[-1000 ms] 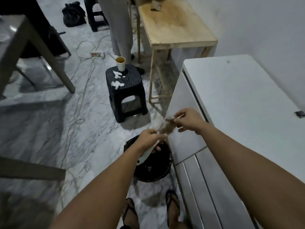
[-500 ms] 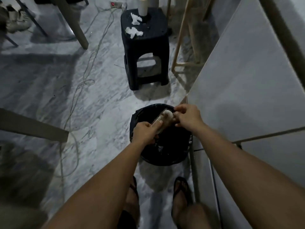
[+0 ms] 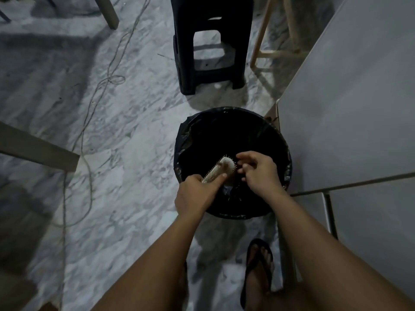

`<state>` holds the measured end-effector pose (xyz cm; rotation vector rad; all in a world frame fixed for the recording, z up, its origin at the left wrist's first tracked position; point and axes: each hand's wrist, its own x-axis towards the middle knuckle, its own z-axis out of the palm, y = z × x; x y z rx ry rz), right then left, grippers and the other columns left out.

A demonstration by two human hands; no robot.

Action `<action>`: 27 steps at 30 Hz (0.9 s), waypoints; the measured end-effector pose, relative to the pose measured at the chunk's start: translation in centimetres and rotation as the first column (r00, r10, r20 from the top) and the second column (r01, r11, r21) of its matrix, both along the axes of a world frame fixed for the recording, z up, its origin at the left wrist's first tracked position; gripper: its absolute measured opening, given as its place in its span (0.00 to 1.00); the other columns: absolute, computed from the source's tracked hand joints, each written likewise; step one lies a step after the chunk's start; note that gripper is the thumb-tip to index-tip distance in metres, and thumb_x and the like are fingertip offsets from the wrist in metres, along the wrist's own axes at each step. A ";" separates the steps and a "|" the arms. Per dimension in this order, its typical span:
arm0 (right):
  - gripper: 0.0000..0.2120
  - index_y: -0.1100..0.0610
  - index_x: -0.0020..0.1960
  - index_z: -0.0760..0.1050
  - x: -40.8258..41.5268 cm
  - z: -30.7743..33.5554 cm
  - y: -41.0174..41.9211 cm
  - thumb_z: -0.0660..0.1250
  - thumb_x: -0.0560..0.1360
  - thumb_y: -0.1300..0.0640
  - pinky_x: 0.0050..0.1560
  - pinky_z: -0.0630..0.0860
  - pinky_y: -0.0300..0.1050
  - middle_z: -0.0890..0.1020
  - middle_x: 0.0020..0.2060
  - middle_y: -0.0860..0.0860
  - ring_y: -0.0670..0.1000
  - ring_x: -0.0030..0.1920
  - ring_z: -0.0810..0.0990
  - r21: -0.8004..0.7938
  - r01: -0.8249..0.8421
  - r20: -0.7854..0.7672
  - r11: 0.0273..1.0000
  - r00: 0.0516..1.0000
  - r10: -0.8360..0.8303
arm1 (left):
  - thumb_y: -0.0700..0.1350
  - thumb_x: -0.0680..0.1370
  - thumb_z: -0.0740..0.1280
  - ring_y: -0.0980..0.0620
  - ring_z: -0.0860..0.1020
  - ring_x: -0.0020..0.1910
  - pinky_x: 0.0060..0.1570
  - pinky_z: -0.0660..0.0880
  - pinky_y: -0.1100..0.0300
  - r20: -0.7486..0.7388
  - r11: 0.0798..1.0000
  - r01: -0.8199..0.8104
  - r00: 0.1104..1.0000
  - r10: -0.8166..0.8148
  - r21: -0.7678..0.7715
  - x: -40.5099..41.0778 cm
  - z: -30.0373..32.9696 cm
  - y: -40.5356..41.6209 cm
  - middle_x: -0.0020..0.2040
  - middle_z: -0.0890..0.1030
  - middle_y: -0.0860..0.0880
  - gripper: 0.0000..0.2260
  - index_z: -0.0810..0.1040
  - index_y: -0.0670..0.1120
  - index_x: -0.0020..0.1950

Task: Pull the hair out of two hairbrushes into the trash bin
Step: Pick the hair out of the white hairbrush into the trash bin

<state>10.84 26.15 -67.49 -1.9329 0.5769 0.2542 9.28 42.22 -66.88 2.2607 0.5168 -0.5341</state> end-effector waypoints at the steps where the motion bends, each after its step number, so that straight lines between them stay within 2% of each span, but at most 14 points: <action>1: 0.14 0.52 0.55 0.81 -0.2 -0.4 0.0 0.62 0.77 0.66 0.47 0.81 0.46 0.82 0.44 0.49 0.49 0.42 0.83 -0.020 -0.040 0.012 0.999 0.999 0.040 | 0.72 0.64 0.69 0.38 0.79 0.38 0.26 0.58 0.56 0.005 1.000 0.012 1.000 -0.013 0.025 -0.4 -0.7 0.2 0.24 0.65 0.51 0.29 0.63 0.49 0.26; 3: 0.13 0.50 0.56 0.81 -0.5 -0.6 -0.2 0.65 0.76 0.63 0.49 0.81 0.46 0.82 0.44 0.47 0.49 0.45 0.82 -0.060 -0.129 0.023 0.990 0.991 0.130 | 0.74 0.63 0.67 0.40 0.80 0.37 0.27 0.62 0.56 -0.004 0.996 0.067 0.998 -0.066 0.058 -0.3 -1.4 0.2 0.26 0.71 0.51 0.29 0.68 0.48 0.28; 6: 0.13 0.49 0.57 0.82 0.3 0.1 -0.4 0.68 0.75 0.61 0.55 0.78 0.42 0.83 0.48 0.49 0.48 0.51 0.80 -0.117 -0.286 -0.044 0.951 0.958 0.282 | 0.75 0.61 0.66 0.45 0.81 0.39 0.32 0.70 0.56 -0.036 0.983 0.154 0.988 -0.151 0.103 1.2 -1.9 0.0 0.35 0.81 0.49 0.30 0.76 0.47 0.35; 9: 0.12 0.48 0.54 0.83 1.8 0.8 -1.0 0.70 0.74 0.60 0.54 0.76 0.39 0.82 0.47 0.47 0.46 0.50 0.80 -0.222 -0.392 -0.087 0.893 0.920 0.383 | 0.74 0.61 0.66 0.44 0.81 0.42 0.35 0.70 0.55 -0.037 0.960 0.239 0.971 -0.236 0.148 3.2 -2.0 -0.5 0.41 0.82 0.47 0.29 0.77 0.48 0.39; 11: 0.09 0.48 0.48 0.85 2.2 1.0 -1.2 0.71 0.72 0.59 0.53 0.77 0.40 0.84 0.45 0.47 0.46 0.48 0.81 -0.289 -0.370 -0.051 0.883 0.927 0.371 | 0.74 0.61 0.66 0.44 0.81 0.42 0.36 0.71 0.55 -0.044 0.945 0.286 0.958 -0.283 0.158 4.1 -1.7 -0.7 0.40 0.82 0.48 0.28 0.76 0.49 0.37; 14: 0.06 0.48 0.42 0.84 2.2 1.4 -1.4 0.72 0.72 0.59 0.50 0.78 0.41 0.85 0.40 0.46 0.46 0.45 0.82 -0.305 -0.318 -0.016 0.898 0.944 0.329 | 0.76 0.59 0.65 0.44 0.82 0.38 0.37 0.75 0.54 -0.086 0.935 0.325 0.945 -0.315 0.144 4.4 -1.0 -0.6 0.35 0.81 0.48 0.30 0.75 0.47 0.33; 18: 0.09 0.47 0.37 0.80 2.8 2.0 -2.8 0.70 0.73 0.59 0.46 0.73 0.40 0.81 0.33 0.43 0.46 0.41 0.81 -0.284 -0.133 0.044 0.950 0.987 0.152 | 0.75 0.58 0.65 0.42 0.83 0.38 0.44 0.81 0.49 -0.122 0.943 0.304 0.950 -0.289 0.133 5.1 -0.7 0.7 0.35 0.82 0.47 0.29 0.75 0.47 0.32; 21: 0.11 0.46 0.34 0.78 2.7 1.9 -3.7 0.70 0.73 0.58 0.44 0.75 0.42 0.82 0.33 0.46 0.49 0.40 0.82 -0.282 -0.057 0.062 0.958 0.995 0.078 | 0.73 0.59 0.67 0.43 0.83 0.35 0.46 0.81 0.47 -0.100 0.956 0.274 0.959 -0.264 0.106 5.7 -0.2 1.1 0.33 0.82 0.46 0.29 0.76 0.46 0.31; 24: 0.10 0.46 0.35 0.78 2.6 1.5 -4.1 0.69 0.73 0.58 0.46 0.79 0.48 0.83 0.36 0.48 0.53 0.43 0.82 -0.276 -0.001 0.054 0.961 0.998 0.016 | 0.73 0.60 0.67 0.43 0.83 0.36 0.44 0.81 0.49 -0.084 0.952 0.276 0.960 -0.266 0.133 6.0 0.6 0.8 0.34 0.82 0.46 0.28 0.76 0.46 0.32; 27: 0.10 0.49 0.37 0.77 3.0 1.7 -4.1 0.67 0.75 0.61 0.41 0.82 0.51 0.83 0.37 0.51 0.52 0.39 0.84 -0.099 0.078 0.078 0.992 0.994 -0.070 | 0.73 0.63 0.66 0.45 0.82 0.38 0.38 0.75 0.54 -0.063 0.935 0.280 0.960 -0.273 0.220 6.1 1.2 0.4 0.35 0.82 0.48 0.27 0.76 0.47 0.34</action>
